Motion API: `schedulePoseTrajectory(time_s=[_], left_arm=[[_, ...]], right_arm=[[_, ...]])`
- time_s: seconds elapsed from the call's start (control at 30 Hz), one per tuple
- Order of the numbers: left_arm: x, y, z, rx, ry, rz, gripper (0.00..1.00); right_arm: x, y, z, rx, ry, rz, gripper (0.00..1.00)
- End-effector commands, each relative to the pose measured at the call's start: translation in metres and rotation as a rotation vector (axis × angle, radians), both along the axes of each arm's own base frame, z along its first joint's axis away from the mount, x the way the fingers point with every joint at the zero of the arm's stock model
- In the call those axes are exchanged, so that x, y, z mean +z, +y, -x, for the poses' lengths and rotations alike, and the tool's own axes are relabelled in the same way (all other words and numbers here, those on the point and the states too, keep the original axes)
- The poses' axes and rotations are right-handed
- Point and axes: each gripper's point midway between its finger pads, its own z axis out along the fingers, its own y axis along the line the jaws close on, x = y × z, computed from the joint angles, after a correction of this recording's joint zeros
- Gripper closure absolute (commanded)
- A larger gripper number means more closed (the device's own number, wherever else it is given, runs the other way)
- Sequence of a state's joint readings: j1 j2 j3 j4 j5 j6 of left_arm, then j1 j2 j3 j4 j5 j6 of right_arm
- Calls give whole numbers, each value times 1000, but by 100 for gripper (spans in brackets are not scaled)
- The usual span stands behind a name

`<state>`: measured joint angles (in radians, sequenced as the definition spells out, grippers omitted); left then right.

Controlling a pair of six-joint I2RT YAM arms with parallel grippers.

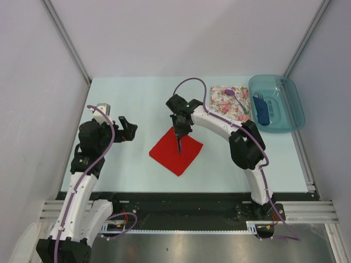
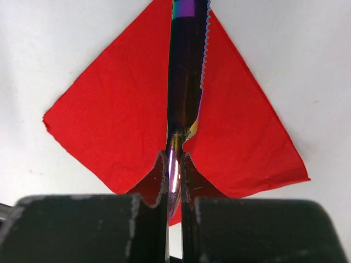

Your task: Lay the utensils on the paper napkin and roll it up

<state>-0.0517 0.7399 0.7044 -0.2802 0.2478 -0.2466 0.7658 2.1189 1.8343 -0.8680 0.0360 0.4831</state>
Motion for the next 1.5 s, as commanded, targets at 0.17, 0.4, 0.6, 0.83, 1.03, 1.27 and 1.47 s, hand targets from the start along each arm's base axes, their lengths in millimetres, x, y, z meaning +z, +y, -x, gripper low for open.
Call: schedulePoseTrajectory(time_s=[0.17,0.4,0.6,0.83,1.03,1.27,1.47], left_arm=[[0,-6,-1,-12,-27,63,0],[-3,-6,-2,-9,-26,60,0],[-5,-4,-1,-1,-28,55,0],[-7,-3,-1,4,-26,52,0],[-9,-1,-2,13,-22,49,0],[-9,-2,-2,8,-21,49,0],[-6,-1,-1,10,-21,42,0]], right_arm=[[-13,21,-7,-20,-14,-9,100],[-27,28,-8,-22,15,-11,100],[-38,24,-3,-29,45,5,100],[-46,24,-3,-28,60,10,100],[-62,17,2,-37,100,32,92],[-66,11,-1,-54,108,35,72],[-30,21,-9,-28,61,-30,60]])
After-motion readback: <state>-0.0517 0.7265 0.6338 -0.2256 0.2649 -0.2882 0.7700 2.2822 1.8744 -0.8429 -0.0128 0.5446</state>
